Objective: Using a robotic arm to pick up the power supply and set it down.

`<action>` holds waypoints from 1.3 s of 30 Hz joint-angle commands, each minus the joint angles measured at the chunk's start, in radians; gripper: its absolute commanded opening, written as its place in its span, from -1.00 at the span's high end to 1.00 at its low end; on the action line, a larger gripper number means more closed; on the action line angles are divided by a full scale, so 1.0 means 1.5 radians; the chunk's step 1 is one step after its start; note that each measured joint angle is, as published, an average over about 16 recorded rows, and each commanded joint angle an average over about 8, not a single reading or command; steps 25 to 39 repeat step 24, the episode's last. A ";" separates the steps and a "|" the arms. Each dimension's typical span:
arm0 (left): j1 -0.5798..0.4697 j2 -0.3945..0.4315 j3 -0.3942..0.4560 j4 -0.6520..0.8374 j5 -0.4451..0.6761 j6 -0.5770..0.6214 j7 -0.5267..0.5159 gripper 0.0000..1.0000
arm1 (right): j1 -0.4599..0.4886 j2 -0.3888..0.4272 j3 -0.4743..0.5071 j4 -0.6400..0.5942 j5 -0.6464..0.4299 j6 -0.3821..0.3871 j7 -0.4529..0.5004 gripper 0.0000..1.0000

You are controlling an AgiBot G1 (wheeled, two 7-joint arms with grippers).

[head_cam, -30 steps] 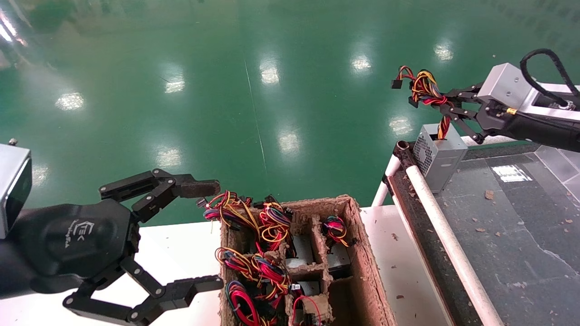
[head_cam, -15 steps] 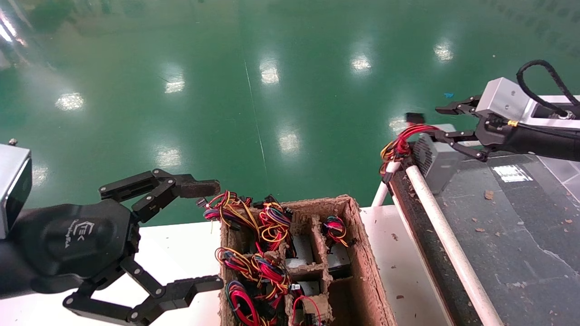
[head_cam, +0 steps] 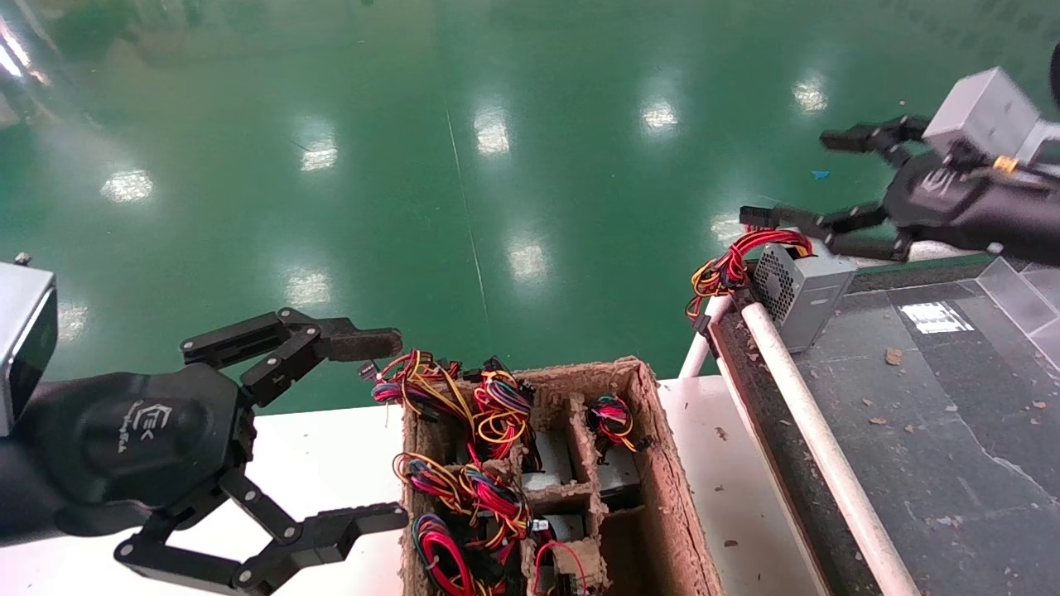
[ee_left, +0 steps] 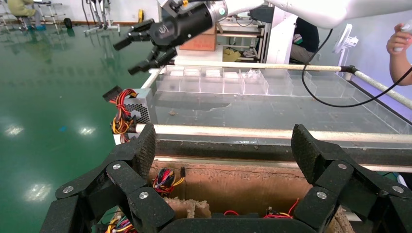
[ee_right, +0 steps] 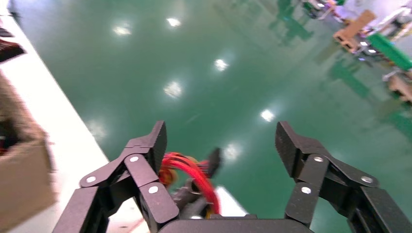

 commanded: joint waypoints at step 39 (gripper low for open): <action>0.000 0.000 0.000 0.000 0.000 0.000 0.000 -1.00 | -0.137 0.041 0.025 0.150 0.186 -0.074 0.095 -1.00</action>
